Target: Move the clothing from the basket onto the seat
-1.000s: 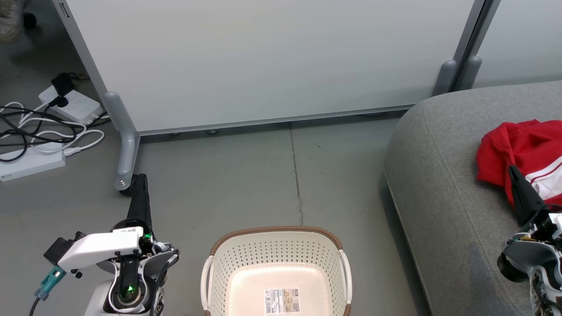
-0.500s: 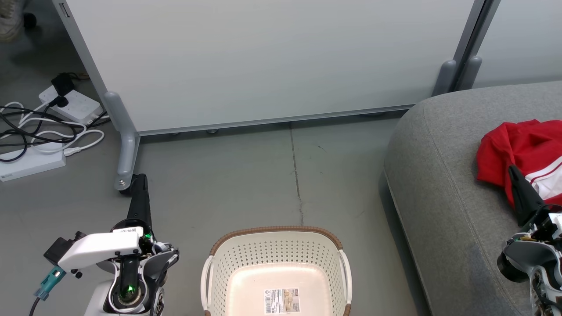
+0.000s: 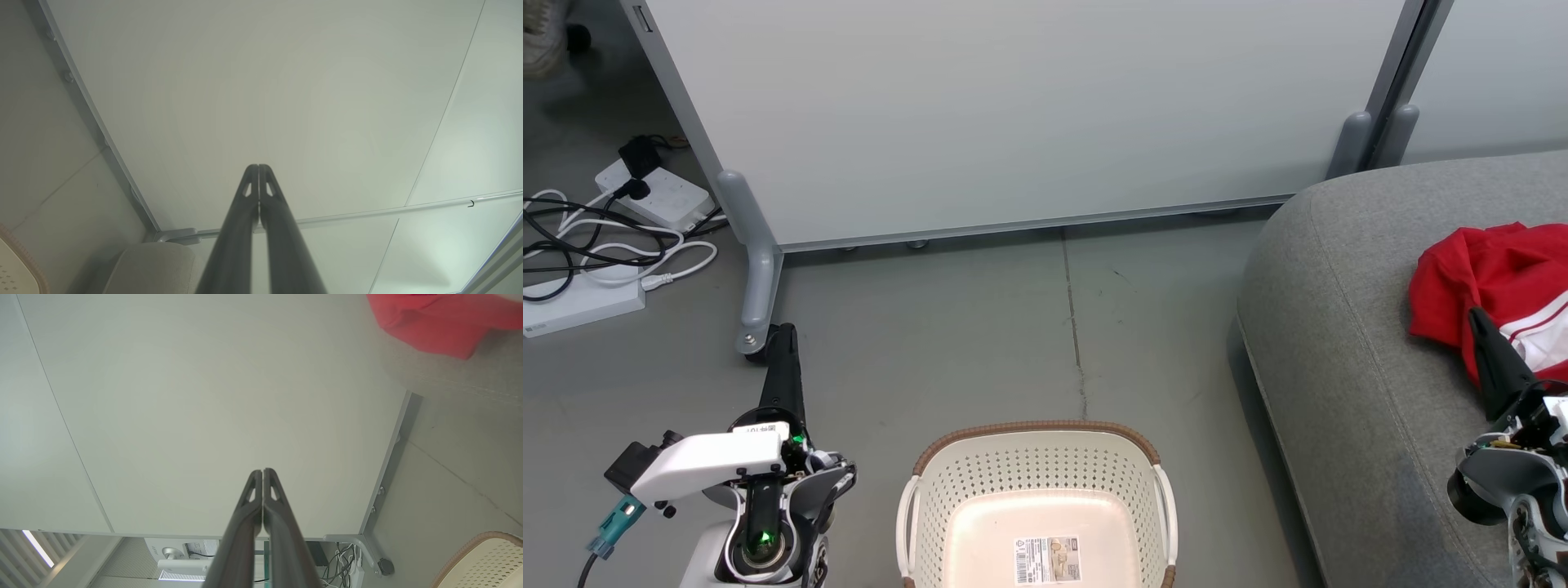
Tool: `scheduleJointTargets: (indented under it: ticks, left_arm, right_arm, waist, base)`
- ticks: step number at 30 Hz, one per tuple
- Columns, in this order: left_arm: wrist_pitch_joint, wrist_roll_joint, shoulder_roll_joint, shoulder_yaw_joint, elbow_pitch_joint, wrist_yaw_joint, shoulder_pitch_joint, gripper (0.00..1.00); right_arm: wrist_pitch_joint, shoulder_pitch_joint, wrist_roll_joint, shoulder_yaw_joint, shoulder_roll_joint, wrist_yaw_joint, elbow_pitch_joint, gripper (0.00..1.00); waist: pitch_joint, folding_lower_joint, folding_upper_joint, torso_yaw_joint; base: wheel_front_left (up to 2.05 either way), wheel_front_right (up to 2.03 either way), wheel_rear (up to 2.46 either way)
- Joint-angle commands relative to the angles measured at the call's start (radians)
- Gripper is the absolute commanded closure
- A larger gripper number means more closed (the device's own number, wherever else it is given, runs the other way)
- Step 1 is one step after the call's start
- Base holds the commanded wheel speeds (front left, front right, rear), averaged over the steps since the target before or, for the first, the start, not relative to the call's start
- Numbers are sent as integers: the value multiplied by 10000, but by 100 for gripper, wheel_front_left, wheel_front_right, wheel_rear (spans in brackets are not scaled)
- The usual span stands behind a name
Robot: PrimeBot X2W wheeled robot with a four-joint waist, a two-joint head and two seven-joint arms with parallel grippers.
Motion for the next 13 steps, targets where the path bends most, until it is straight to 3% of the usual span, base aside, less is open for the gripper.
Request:
scheduleJointTargets:
  ticks: [1, 13]
  left_arm:
    - [-6, -49, 29, 29, 4, -38, -127, 100]
    - [-7, -50, 29, 29, 3, -38, -127, 100]
  right_arm:
    - [-19, -89, 28, 15, -80, 25, -5, 100]
    - [-21, -88, 32, 19, -82, 25, -5, 100]
  waist:
    - [0, 0, 0, 0]
    - [0, 0, 0, 0]
  base:
    - [0, 0, 0]
    - [0, 0, 0]
